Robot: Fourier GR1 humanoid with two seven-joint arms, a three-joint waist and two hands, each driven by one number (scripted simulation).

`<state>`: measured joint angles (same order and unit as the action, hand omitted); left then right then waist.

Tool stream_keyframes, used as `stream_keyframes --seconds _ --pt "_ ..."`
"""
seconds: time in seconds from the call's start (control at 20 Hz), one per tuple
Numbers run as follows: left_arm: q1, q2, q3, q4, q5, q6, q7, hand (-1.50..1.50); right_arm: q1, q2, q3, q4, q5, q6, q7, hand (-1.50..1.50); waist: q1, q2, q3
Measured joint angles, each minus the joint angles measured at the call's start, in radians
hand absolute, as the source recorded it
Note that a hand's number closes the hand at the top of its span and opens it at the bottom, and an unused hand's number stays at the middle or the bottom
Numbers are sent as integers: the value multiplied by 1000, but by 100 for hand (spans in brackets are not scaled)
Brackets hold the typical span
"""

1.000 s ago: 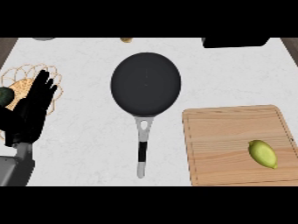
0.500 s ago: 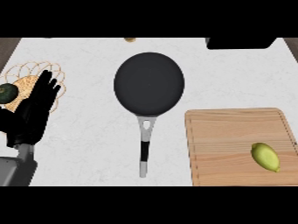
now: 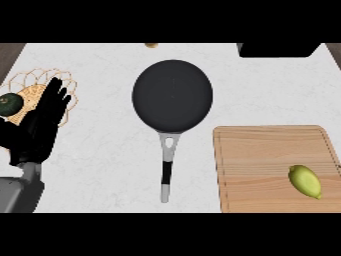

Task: Pick the lemon from the cutting board and place it in the pan

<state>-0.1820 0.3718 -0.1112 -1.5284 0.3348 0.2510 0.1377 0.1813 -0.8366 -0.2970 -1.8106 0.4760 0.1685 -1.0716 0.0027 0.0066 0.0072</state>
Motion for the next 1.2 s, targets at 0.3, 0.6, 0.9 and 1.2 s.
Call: stream_keyframes --seconds 0.3,0.6,0.9,1.2 --pt "13 -5 -3 -9 -6 -4 5 0 73 10 92 103 227 -176 -70 -150 2 -3 -2" --pt "34 -9 0 -39 -14 7 16 0 126 64 99 162 343 -360 -94 -150 -6 -9 -3" --pt "32 -9 8 -54 -20 8 36 0 152 127 107 194 375 -487 -95 -150 -11 -9 -4" --pt "35 -7 20 -56 -21 -7 38 0 185 155 152 188 390 -570 -93 -150 -10 -9 -5"
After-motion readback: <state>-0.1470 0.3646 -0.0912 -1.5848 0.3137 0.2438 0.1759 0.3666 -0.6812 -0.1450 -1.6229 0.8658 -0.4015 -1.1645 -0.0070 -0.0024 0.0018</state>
